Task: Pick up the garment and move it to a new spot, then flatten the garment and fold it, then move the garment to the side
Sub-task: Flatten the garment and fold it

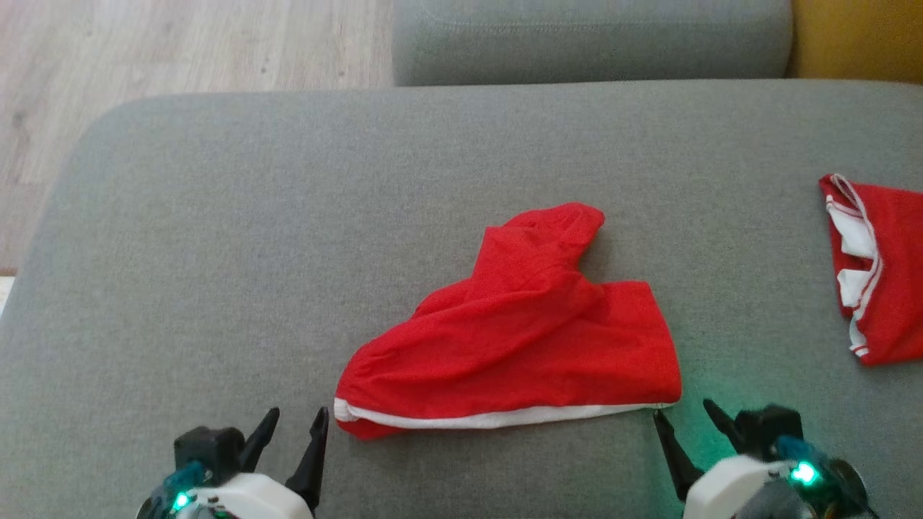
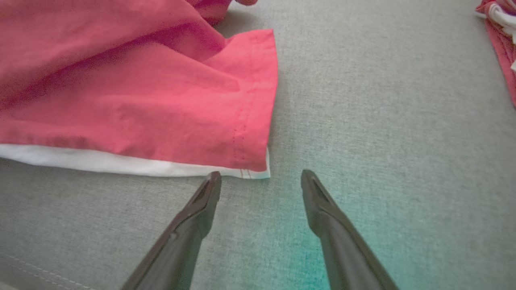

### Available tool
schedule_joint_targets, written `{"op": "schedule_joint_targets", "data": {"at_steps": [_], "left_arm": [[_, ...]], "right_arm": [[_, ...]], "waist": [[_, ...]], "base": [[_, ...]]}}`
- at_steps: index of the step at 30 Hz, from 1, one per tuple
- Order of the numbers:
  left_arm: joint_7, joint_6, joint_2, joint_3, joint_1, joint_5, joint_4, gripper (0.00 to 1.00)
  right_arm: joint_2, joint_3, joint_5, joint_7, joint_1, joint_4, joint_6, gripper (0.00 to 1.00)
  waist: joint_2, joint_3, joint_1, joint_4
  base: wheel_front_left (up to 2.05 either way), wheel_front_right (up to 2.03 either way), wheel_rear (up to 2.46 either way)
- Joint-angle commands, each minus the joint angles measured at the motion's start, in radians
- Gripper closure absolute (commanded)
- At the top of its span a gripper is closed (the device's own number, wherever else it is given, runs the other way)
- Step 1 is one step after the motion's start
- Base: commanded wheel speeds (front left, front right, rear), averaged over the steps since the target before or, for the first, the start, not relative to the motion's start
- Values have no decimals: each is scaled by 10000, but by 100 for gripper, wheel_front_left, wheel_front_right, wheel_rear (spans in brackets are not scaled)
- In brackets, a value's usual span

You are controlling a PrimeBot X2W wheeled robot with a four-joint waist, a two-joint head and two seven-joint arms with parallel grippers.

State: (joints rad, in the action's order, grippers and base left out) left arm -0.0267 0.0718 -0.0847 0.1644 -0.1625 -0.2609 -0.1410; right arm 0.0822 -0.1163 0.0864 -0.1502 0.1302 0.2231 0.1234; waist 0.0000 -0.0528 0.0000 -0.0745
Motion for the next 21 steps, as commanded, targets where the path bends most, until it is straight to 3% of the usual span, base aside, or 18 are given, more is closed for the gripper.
{"op": "schedule_joint_targets", "data": {"at_steps": [1,21], "left_arm": [[-108,76,-183,-248,377,26,327,0],[-752,522,-420,628,1347,-1183,-143,0]], "right_arm": [[180,-192,-111,-93,-695,-224,73,0],[447,-837,118,-152,-2130,1081,73,0]], "waist": [[0,-124,0,-51],[0,-1120,0,-200]], "base": [[0,0,0],[0,0,0]]}}
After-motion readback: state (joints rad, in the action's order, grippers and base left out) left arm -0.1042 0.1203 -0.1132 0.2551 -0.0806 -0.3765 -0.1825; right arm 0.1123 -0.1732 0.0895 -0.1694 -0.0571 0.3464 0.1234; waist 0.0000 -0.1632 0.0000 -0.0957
